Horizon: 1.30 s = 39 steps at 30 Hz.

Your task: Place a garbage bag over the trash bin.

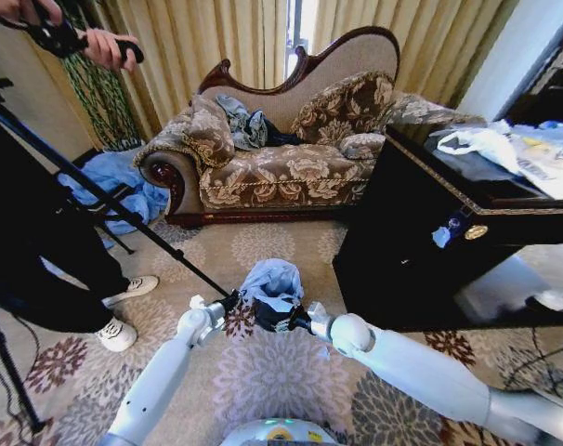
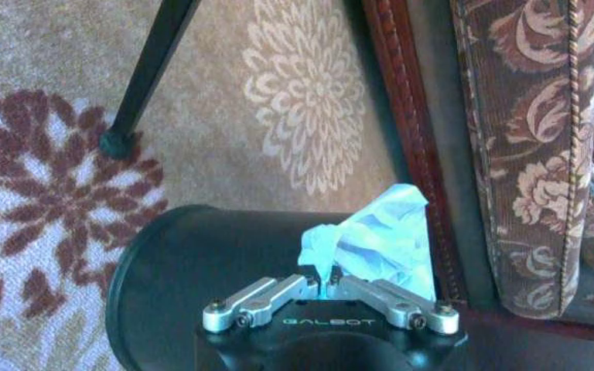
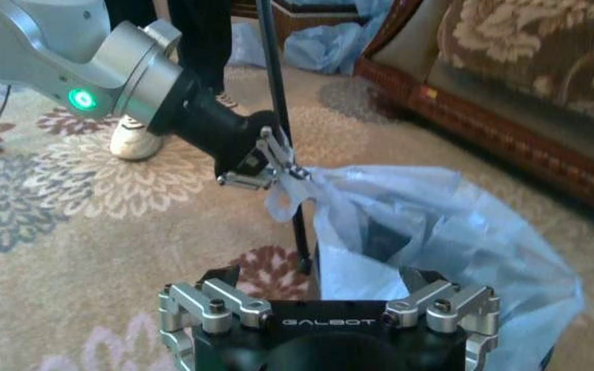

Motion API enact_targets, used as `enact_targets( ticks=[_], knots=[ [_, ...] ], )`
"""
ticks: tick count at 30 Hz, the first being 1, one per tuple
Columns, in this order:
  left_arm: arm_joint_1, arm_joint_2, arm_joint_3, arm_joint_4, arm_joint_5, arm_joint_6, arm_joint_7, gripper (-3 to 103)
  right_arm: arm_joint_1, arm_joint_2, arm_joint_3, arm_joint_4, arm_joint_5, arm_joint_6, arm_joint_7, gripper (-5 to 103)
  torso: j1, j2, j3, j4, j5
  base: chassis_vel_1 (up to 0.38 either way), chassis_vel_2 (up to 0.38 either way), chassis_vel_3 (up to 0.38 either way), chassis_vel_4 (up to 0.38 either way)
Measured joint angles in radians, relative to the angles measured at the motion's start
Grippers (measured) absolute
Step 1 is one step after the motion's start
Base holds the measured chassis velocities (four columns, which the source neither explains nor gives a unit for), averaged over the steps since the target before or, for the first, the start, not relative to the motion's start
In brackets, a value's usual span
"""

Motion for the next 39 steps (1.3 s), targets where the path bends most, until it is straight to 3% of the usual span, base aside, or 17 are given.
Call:
enact_targets(
  ticks=[10, 15, 19, 26, 29, 39],
  knots=[
    [0.0, -0.003, 0.001, 0.003, 0.003, 0.0, 0.001, 0, 0.04, 0.046, -0.017, 0.019, -0.045, 0.017, 0.002, 100, 0.0, 0.0, 0.0, 0.0, -0.0003, 0.0, 0.0, 0.0, 0.0],
    [0.001, -0.002, 0.001, -0.007, 0.001, 0.0, 0.0, 0, 0.105, 0.114, -0.045, -0.081, -0.083, 0.035, -0.013, 100, 0.0, 0.0, 0.0, 0.0002, 0.0001, 0.0, 0.0, 0.0, 0.0],
    [0.005, 0.002, 0.0, -0.021, -0.003, 0.0, -0.001, 0, 0.157, 0.125, -0.071, -0.128, -0.099, 0.028, -0.037, 100, 0.0, 0.0, 0.0, 0.0003, -0.0002, 0.0, 0.0, 0.0, 0.0],
    [-0.005, 0.002, 0.0, -0.02, -0.009, 0.0, -0.001, 0, 0.164, 0.054, -0.101, -0.127, -0.095, -0.02, -0.049, 100, 0.0, 0.0, 0.0, 0.0, 0.0001, 0.0, 0.0, 0.0, 0.0],
    [-0.013, 0.0, 0.002, -0.012, -0.012, 0.0, -0.001, 0, 0.111, -0.002, -0.085, -0.106, -0.077, -0.04, -0.093, 100, 0.0, 0.0, 0.0, -0.0002, 0.0001, 0.0, 0.0, 0.0, 0.0],
    [-0.02, -0.002, 0.003, 0.001, -0.012, 0.002, -0.002, 0, 0.055, -0.033, -0.08, -0.079, -0.044, -0.048, -0.109, 93, 0.0, 0.0, 0.0, 0.0001, 0.0, 0.0, 0.0, 0.0, 0.0]
  ],
)
